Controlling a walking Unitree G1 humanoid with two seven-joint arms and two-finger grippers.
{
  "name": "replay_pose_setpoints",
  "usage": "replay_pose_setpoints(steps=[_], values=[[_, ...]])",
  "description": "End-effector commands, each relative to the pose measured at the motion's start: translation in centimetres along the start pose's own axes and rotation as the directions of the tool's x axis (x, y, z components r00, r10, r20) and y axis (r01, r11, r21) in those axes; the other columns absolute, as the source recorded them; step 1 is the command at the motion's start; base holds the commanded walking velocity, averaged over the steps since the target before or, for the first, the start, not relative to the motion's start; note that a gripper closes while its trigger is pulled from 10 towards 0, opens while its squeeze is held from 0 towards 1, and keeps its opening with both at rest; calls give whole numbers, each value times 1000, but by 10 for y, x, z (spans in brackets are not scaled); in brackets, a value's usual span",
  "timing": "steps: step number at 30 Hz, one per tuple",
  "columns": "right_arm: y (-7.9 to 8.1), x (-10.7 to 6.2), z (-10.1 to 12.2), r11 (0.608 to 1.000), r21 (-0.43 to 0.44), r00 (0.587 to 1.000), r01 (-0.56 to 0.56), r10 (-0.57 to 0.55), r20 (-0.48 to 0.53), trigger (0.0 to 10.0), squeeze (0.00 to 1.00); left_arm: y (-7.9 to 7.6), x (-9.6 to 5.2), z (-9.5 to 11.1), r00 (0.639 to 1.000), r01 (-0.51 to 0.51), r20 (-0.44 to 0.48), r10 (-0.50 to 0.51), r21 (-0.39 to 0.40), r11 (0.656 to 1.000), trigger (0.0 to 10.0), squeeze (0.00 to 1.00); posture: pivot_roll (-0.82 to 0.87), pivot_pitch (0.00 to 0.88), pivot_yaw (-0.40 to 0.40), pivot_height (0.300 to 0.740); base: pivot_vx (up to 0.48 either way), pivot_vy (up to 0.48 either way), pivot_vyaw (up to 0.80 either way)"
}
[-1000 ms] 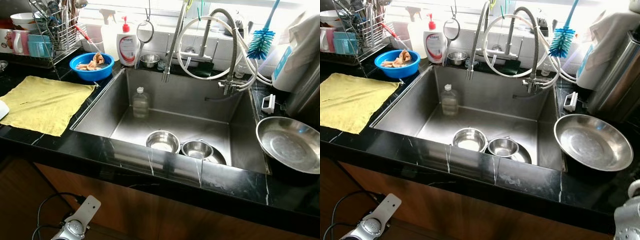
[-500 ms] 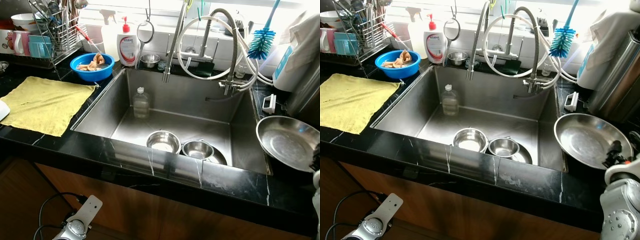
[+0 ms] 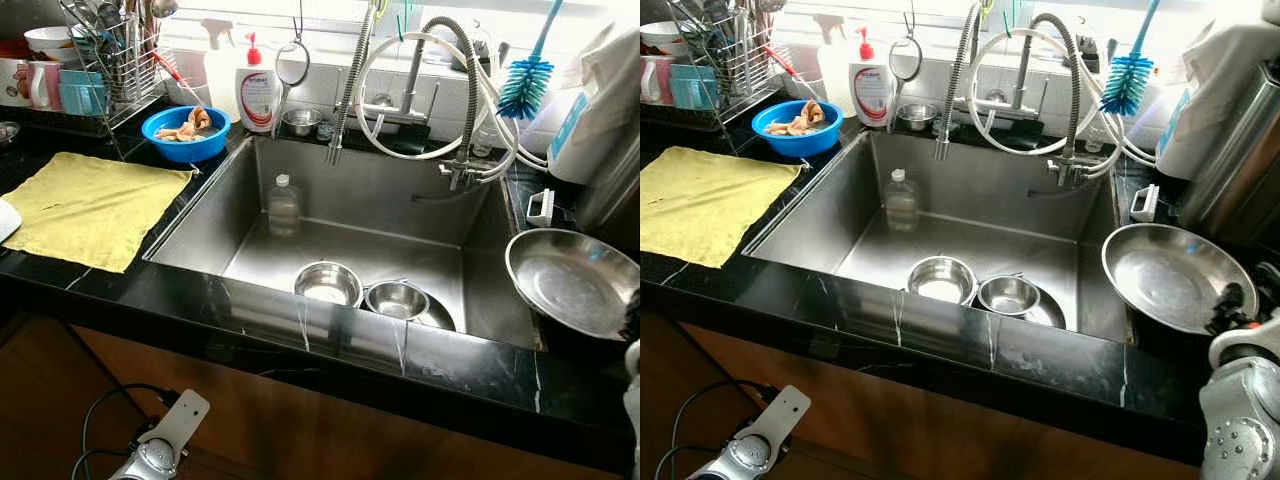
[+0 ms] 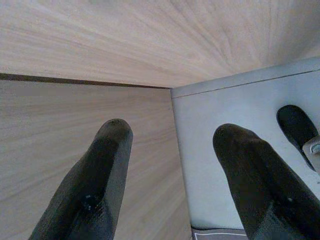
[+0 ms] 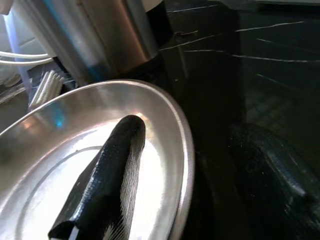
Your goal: Kitchen organization
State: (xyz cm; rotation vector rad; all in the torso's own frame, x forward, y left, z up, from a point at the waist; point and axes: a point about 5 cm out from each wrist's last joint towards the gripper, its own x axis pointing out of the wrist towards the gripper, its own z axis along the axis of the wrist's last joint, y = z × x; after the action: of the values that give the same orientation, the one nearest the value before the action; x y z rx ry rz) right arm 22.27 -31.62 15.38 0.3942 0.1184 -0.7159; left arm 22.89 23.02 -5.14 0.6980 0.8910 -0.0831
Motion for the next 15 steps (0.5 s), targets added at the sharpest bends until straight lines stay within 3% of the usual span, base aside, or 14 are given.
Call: replay_pose_setpoints(steps=[1,9,15], values=[[1,1,1,1000,21,1000,6,-7,4,10000,0,-4,0,-1,1000,9,-1,-9,-5,1000,10000,0,-37,0,-30,740,0,0,0],[4,3,-1,999,49,1000,-4,4,-10,10000,0,-3,0,2,1000,7,12,-7,0,1000,10000,0,-34,0,-27,740,0,0,0],[13,4,-6,993,92,996,-70,75,-54,10000,0,-2,0,5,1000,-1,20,1,-3,1000,10000,0,-29,0,-29,740,0,0,0]])
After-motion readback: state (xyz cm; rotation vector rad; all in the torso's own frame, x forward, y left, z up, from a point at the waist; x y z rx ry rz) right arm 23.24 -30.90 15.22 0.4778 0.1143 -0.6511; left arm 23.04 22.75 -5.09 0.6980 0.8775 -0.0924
